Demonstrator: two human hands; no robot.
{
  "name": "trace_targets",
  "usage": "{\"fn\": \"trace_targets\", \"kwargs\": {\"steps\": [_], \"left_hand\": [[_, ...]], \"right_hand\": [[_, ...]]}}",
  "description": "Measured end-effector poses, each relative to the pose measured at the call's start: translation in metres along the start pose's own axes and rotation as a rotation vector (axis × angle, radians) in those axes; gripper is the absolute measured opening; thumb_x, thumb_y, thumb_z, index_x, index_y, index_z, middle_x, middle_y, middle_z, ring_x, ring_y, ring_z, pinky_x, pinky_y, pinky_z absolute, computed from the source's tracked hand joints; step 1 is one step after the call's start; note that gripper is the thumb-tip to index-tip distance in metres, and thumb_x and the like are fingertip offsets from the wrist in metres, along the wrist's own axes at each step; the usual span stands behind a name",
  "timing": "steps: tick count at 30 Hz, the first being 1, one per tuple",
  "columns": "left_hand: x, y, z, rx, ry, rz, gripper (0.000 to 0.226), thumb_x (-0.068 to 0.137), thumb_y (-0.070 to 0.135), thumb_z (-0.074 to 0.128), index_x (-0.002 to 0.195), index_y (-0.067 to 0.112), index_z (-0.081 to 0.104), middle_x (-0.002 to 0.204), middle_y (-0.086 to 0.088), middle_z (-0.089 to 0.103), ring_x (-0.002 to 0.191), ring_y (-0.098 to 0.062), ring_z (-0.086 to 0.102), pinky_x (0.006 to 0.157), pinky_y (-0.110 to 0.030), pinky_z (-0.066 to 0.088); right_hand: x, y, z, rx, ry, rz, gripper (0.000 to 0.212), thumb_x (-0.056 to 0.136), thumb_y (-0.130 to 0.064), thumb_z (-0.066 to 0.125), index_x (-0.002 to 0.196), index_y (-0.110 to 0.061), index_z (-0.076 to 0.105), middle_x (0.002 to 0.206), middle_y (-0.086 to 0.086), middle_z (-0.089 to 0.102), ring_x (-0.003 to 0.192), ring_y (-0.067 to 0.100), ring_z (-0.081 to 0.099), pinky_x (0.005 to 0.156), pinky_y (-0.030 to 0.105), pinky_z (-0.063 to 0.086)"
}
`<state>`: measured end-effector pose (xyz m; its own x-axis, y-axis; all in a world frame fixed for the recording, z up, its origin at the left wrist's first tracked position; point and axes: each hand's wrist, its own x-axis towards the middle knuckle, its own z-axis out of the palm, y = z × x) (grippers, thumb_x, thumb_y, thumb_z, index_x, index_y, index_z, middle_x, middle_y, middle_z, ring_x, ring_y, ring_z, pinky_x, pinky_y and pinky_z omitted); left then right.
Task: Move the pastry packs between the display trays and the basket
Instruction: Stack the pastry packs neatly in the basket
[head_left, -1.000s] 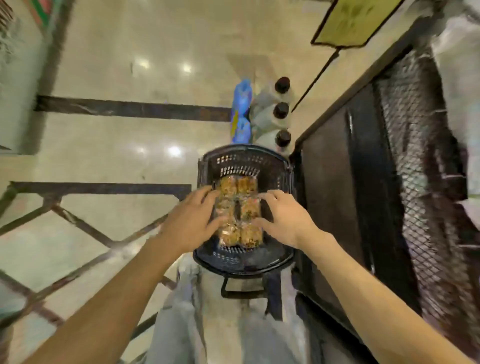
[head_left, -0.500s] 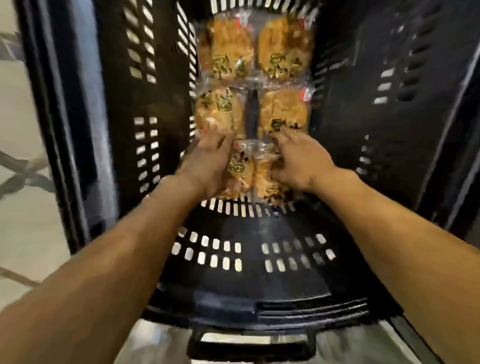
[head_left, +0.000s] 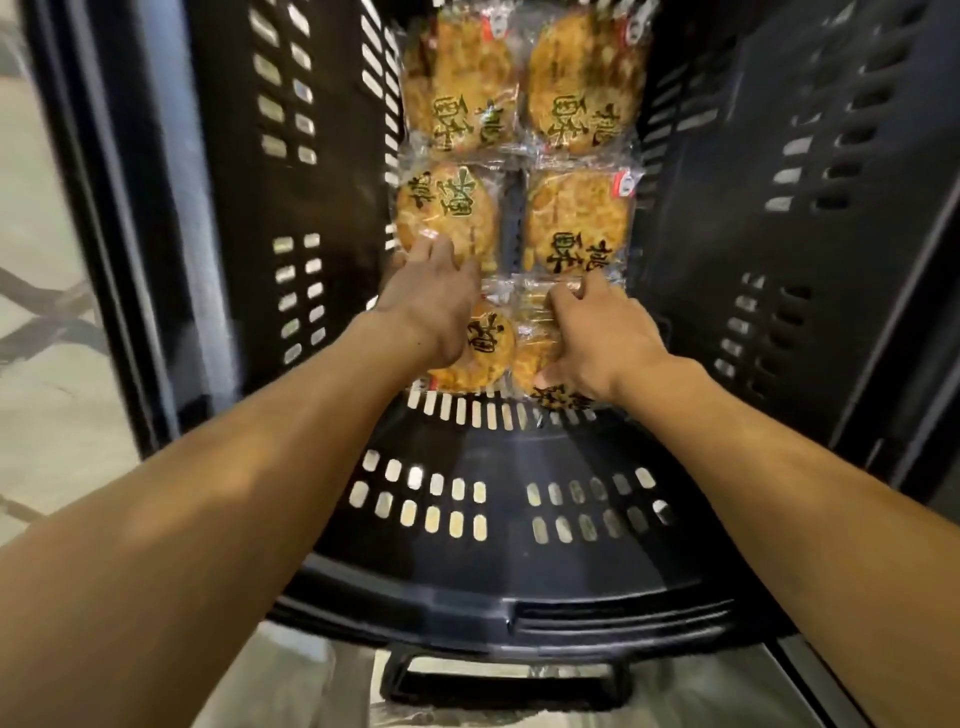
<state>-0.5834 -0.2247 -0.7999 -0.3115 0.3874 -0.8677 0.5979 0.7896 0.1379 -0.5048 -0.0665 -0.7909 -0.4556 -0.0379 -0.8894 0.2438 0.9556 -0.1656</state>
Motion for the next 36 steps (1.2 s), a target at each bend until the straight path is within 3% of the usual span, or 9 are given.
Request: {"fn": "trace_targets", "kwargs": {"steps": [6,14,17,19,22,24,26,30,36], "left_hand": [[-0.025,-0.003,-0.015,-0.267,-0.021,0.002,0.081,0.082,0.026,0.082,0.142,0.019,0.028,0.126,-0.009,0.061,0.116,-0.031,0.058,0.092,-0.044,0.048],[-0.199,-0.024,-0.123,-0.71,0.453,-0.002,0.061,0.069,0.04,0.09,0.112,0.028,0.048,0.099,0.014,0.062,0.09,-0.012,0.061,0.077,-0.033,0.047],[-0.295,-0.015,-0.188,-0.881,0.587,0.096,0.06,0.066,0.042,0.091,0.109,0.031,0.05,0.096,0.021,0.062,0.089,0.001,0.06,0.073,-0.027,0.047],[-0.362,-0.004,-0.233,-0.947,0.648,0.196,0.063,0.058,0.053,0.09,0.106,0.037,0.051,0.1,0.018,0.065,0.093,-0.007,0.065,0.081,-0.033,0.053],[-0.455,0.023,-0.293,-1.019,0.704,0.388,0.063,0.057,0.052,0.09,0.105,0.037,0.053,0.104,0.01,0.069,0.098,-0.012,0.067,0.09,-0.042,0.056],[-0.512,0.05,-0.326,-1.046,0.73,0.533,0.053,0.067,0.034,0.092,0.104,0.034,0.054,0.103,0.011,0.068,0.094,-0.001,0.067,0.087,-0.031,0.057],[-0.564,0.086,-0.352,-1.059,0.724,0.686,0.046,0.072,0.024,0.089,0.102,0.03,0.054,0.099,0.013,0.068,0.084,0.009,0.066,0.075,-0.017,0.056],[-0.648,0.173,-0.378,-1.069,0.61,0.963,0.066,0.061,0.031,0.086,0.118,0.015,0.057,0.103,0.004,0.072,0.091,-0.003,0.07,0.079,-0.027,0.06],[-0.737,0.338,-0.341,-0.936,0.322,1.309,0.056,0.068,0.018,0.084,0.117,0.017,0.056,0.088,0.015,0.075,0.085,-0.001,0.071,0.065,-0.016,0.055]], "right_hand": [[-0.033,0.006,-0.015,0.073,0.12,-0.017,0.059,0.08,-0.036,0.08,0.122,-0.02,0.042,0.124,0.007,0.056,0.117,0.034,0.051,0.078,0.038,0.041],[-0.209,0.0,-0.119,0.7,0.544,0.083,0.062,0.07,-0.042,0.089,0.107,-0.025,0.043,0.1,-0.008,0.062,0.092,0.019,0.062,0.079,0.042,0.052],[-0.323,-0.021,-0.17,0.925,0.734,0.071,0.061,0.071,-0.035,0.091,0.109,-0.023,0.045,0.098,-0.014,0.061,0.087,-0.002,0.06,0.074,0.025,0.048],[-0.406,-0.04,-0.197,1.046,0.888,0.075,0.059,0.071,-0.032,0.092,0.109,-0.024,0.047,0.097,-0.014,0.061,0.086,-0.008,0.059,0.071,0.018,0.047],[-0.525,-0.065,-0.222,1.237,1.133,0.034,0.057,0.071,-0.026,0.092,0.111,-0.023,0.052,0.105,-0.005,0.067,0.097,0.007,0.067,0.086,0.037,0.058],[-0.599,-0.075,-0.228,1.366,1.278,-0.016,0.058,0.069,-0.022,0.091,0.113,-0.016,0.054,0.107,0.002,0.071,0.1,0.017,0.071,0.089,0.046,0.059],[-0.667,-0.08,-0.226,1.449,1.415,-0.059,0.064,0.065,-0.019,0.093,0.114,-0.009,0.054,0.105,0.008,0.074,0.097,0.024,0.073,0.086,0.048,0.061],[-0.789,-0.078,-0.191,1.552,1.726,-0.06,0.052,0.067,-0.013,0.09,0.109,-0.016,0.058,0.084,-0.006,0.074,0.077,0.013,0.071,0.063,0.031,0.058],[-0.939,-0.057,-0.065,1.515,2.113,0.108,0.042,0.067,-0.015,0.077,0.104,-0.015,0.056,0.08,-0.011,0.074,0.073,0.006,0.07,0.057,0.022,0.055]]}}
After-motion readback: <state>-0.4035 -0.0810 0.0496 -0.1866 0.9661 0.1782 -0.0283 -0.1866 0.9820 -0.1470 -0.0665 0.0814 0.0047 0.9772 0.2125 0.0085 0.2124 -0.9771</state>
